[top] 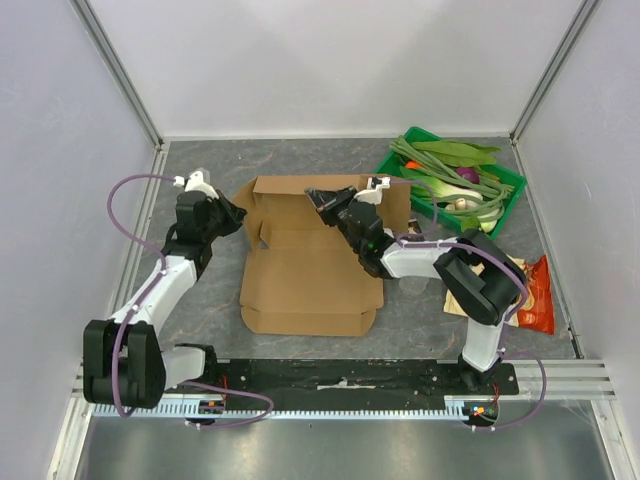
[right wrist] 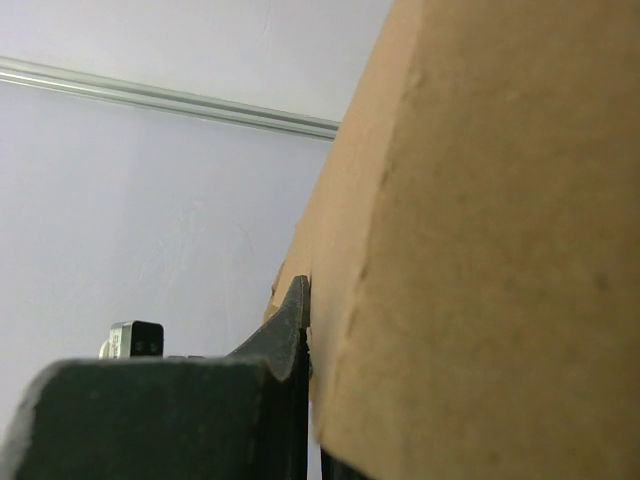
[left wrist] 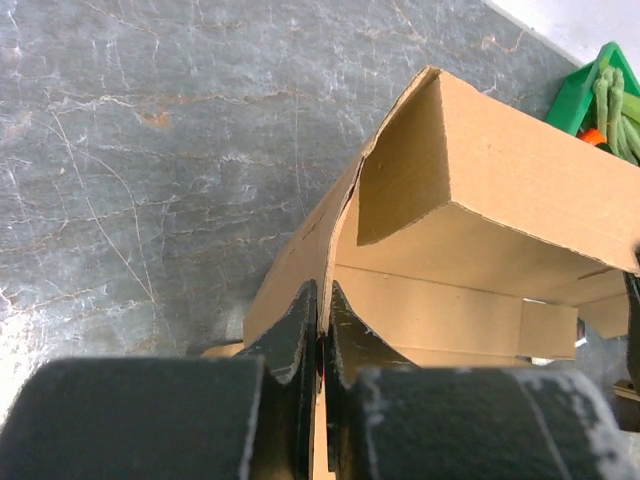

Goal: Fold the paper box

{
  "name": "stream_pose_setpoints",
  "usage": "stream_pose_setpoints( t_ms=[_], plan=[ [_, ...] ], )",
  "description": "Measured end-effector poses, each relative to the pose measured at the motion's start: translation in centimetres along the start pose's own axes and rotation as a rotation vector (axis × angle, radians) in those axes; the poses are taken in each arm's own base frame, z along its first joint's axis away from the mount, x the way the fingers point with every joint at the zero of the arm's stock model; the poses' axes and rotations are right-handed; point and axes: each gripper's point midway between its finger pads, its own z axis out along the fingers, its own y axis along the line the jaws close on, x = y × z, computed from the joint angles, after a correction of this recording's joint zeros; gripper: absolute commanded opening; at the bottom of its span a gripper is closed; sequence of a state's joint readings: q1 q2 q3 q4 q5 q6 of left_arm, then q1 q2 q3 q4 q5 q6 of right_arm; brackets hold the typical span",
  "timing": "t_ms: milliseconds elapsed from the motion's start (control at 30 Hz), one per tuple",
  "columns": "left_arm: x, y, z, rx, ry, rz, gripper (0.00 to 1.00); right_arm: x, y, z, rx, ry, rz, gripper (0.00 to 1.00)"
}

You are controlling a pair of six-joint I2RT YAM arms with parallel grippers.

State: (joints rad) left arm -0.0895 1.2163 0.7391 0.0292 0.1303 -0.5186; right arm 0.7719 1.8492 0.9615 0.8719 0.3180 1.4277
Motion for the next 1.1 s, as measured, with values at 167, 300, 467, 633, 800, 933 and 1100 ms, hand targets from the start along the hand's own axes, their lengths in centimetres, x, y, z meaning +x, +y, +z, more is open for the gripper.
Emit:
stream_pose_setpoints(
  t_ms=[167,300,467,633,800,933,1100],
  plan=[
    [1.2,0.2,-0.7,0.028,-0.070,-0.006,0.03,0.4,-0.3,-0.7,-0.026,0.025,-0.035,0.00],
    [2.8,-1.0,-1.8,0.079,-0.106,0.006,0.03,0.4,-0.7,-1.9,-0.037,0.041,-0.042,0.00],
    [4.4,-2.7,-2.6,0.136,-0.122,0.018,0.06,0.3,-0.8,-3.0,-0.046,0.051,-0.039,0.00],
    [5.4,-2.4,-3.4,0.143,-0.140,0.008,0.26,0.5,-0.8,-4.0,-0.058,0.069,-0.039,0.00],
    [5.4,-2.6,-4.0,0.154,-0.145,-0.009,0.47,0.7,-1.1,-4.6,-0.068,0.078,-0.036,0.00],
    [5.1,-2.8,-4.7,0.157,-0.148,-0.016,0.51,0.7,-1.2,-5.0,-0.075,0.087,-0.035,0.00],
    [4.3,-2.2,-7.3,0.113,-0.171,-0.029,0.35,0.3,-1.3,-5.0,-0.079,0.089,-0.034,0.00]
  ],
)
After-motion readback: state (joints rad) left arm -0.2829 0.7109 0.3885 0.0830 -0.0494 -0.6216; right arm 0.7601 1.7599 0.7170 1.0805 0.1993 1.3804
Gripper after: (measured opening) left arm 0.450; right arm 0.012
